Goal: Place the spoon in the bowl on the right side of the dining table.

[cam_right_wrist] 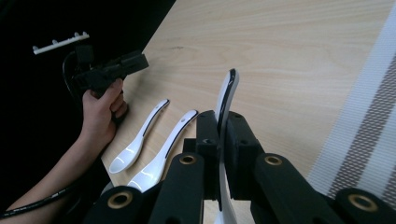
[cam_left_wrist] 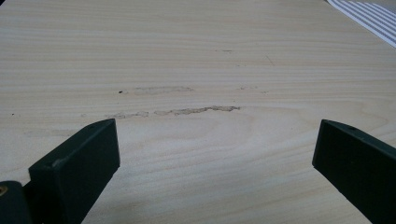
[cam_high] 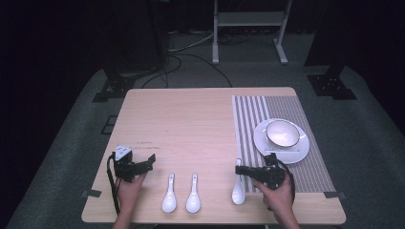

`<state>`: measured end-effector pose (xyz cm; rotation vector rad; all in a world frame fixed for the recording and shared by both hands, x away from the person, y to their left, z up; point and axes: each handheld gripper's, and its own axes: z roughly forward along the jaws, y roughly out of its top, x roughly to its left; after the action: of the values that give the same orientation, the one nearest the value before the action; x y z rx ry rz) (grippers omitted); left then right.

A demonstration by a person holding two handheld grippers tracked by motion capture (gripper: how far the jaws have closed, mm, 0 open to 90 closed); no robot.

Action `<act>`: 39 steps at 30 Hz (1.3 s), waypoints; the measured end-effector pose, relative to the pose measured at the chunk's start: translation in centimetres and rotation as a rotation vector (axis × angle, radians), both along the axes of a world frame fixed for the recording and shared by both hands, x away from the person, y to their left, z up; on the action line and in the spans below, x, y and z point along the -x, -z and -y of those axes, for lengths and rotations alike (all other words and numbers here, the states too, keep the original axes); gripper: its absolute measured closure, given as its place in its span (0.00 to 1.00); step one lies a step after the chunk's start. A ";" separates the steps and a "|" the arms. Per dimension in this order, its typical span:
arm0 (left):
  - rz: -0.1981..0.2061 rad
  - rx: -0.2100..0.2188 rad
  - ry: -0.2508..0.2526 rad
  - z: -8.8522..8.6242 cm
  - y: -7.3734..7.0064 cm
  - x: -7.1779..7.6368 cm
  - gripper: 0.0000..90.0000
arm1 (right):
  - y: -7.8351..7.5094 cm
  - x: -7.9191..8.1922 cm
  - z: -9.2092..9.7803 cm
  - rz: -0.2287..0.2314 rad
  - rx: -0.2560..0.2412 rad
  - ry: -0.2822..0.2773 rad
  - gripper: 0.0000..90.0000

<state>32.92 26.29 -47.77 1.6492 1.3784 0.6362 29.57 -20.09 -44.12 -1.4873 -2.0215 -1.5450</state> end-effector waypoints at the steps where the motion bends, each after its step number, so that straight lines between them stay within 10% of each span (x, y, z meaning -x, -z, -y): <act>1: 0.000 0.000 0.000 0.0 0.0 0.0 0.00 | -0.2 0.0 0.2 -0.002 0.000 0.009 0.94; 39: -0.001 0.000 -0.002 0.0 0.0 0.0 0.00 | -5.7 -4.0 9.0 0.020 -0.028 0.302 0.94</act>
<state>32.92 26.29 -47.77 1.6489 1.3802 0.6368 33.53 -29.08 -38.45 -1.8412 -1.8426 -1.6931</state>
